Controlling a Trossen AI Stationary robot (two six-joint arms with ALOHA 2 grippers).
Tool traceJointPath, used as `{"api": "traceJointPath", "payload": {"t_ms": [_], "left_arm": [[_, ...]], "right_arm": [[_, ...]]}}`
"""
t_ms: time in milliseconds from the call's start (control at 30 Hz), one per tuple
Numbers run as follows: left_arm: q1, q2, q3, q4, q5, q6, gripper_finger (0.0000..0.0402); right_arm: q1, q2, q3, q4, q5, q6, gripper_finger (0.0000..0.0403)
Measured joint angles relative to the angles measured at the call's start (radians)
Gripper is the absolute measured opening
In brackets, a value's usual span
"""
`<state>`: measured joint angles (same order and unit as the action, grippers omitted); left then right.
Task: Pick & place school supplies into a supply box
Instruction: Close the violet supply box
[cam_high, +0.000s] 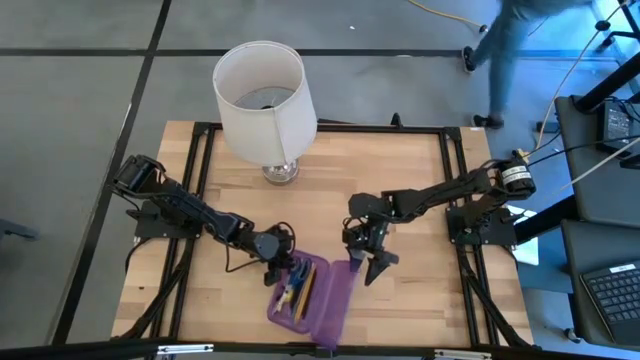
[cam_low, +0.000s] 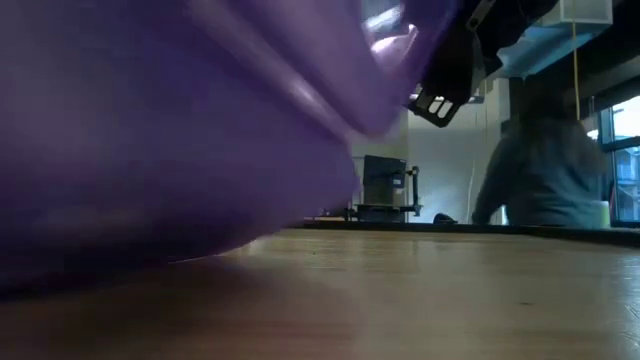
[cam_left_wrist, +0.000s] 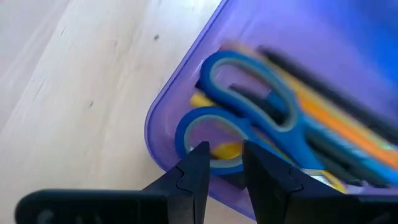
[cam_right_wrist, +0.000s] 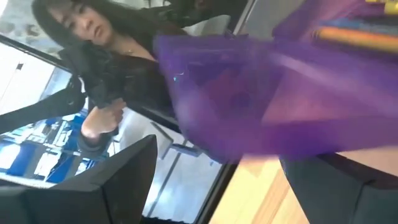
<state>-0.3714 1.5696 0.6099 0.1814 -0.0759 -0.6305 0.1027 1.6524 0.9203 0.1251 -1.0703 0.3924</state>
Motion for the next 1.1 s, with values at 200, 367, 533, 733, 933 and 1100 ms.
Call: {"api": "traceJointPath", "payload": {"t_ms": [200,367,533,733,933,1100], "left_arm": [[0.0,0.0,0.04,-0.011,0.016,0.042,0.0088],[0.0,0.0,0.068,-0.063,0.016,0.049,0.0088],[0.0,0.0,0.099,-0.112,0.021,0.049,0.0088],[-0.006,-0.045,0.156,-0.282,0.046,0.029,0.0088],[-0.036,-0.103,0.188,-0.503,0.027,-0.099,0.0088],[-0.102,-0.097,0.183,-0.553,0.045,-0.289,0.0088]], "right_arm": [[0.008,0.0,0.0,0.096,0.041,0.078,0.0334],[0.008,0.0,0.0,0.112,0.08,0.091,0.0334],[0.008,0.0,0.0,0.12,0.171,0.044,0.0334],[0.008,0.001,0.0,0.146,0.215,0.02,0.0334],[0.008,0.001,0.0,0.163,0.29,0.013,0.0334],[0.008,0.001,0.0,0.17,0.316,-0.016,0.0334]]}}
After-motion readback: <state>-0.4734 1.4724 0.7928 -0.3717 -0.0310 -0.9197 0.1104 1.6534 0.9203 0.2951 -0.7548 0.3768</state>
